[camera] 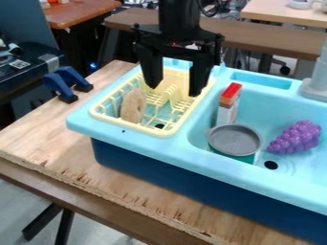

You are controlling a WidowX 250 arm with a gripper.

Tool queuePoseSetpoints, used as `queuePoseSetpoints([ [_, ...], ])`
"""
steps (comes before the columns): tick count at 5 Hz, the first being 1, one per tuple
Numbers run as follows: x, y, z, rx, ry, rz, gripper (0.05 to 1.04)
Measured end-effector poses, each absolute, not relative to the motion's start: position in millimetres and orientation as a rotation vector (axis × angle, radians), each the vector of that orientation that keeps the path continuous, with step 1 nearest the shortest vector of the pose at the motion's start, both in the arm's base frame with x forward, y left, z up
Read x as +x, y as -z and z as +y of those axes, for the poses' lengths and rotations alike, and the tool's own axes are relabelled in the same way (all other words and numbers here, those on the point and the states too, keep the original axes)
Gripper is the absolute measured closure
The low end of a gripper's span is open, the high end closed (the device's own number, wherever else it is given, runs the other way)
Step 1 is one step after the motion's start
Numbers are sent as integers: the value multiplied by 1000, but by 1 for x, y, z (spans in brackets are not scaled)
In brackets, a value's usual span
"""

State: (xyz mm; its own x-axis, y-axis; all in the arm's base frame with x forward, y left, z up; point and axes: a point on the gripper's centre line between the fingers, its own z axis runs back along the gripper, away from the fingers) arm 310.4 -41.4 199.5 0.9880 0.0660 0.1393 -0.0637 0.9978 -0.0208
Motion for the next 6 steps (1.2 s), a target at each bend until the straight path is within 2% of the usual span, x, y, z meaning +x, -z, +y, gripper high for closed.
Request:
queuePoseSetpoints([
  [1,311,-189,-41,-12,-64,-108,81],
  [2,315,-189,-32,-58,-46,-148,81],
  [3,312,-200,-20,-56,-65,-188,81],
  [5,301,-196,13,21,-124,-134,81],
  [6,308,-178,26,86,-132,-192,81],
])
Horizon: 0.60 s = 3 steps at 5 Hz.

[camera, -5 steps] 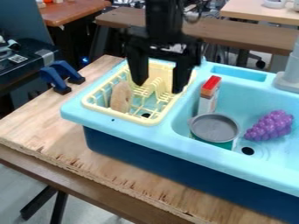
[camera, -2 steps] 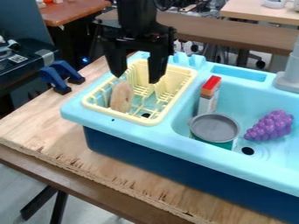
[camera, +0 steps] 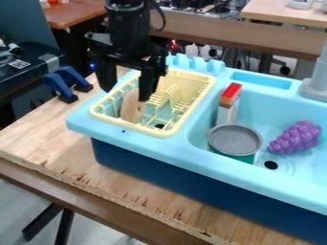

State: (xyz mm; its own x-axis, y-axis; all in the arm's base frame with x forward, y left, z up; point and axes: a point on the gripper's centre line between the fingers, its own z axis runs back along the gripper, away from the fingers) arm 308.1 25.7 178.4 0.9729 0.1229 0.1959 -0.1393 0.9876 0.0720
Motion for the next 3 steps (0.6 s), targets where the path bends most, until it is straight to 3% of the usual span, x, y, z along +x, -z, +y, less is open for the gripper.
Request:
queuePoseSetpoints([
  [1,309,-166,39,71,-168,-231,81],
  [3,324,-170,40,51,-181,-306,81],
])
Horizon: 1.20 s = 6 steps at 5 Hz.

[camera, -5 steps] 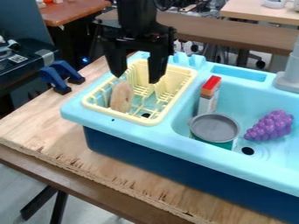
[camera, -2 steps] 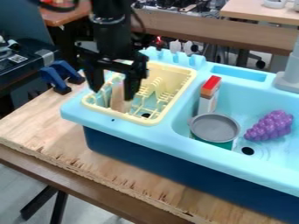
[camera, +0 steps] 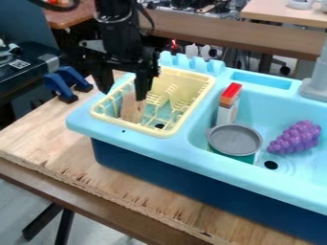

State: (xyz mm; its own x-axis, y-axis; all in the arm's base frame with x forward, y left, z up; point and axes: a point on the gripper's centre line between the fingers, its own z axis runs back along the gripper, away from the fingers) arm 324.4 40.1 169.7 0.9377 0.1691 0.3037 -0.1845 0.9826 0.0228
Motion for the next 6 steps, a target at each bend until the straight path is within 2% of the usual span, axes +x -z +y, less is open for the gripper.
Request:
queuePoseSetpoints([
  [2,334,-156,40,42,-185,-266,81],
  [5,342,-130,39,51,-184,-136,81],
  [6,343,-121,36,41,-170,-92,133],
])
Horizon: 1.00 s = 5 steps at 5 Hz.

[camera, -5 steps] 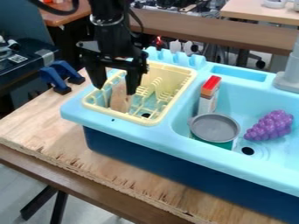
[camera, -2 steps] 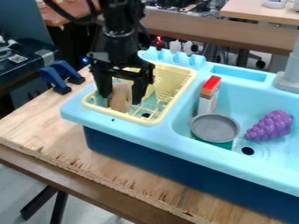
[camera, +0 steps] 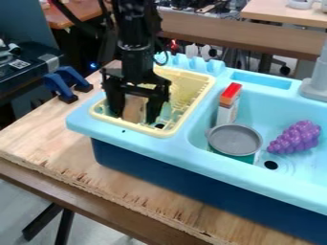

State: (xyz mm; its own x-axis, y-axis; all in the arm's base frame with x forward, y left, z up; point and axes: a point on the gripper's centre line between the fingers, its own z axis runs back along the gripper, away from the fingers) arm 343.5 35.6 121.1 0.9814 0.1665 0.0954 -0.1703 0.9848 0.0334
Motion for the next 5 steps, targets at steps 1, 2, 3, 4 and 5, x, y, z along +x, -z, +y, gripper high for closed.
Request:
queuePoseSetpoints([
  [1,345,-121,34,38,-166,-97,410],
  [2,346,-121,34,35,-177,-105,585],
  [3,346,-127,29,27,-162,-119,624],
  [4,345,-162,16,31,-119,-222,626],
  [5,355,-196,-11,54,12,-334,626],
])
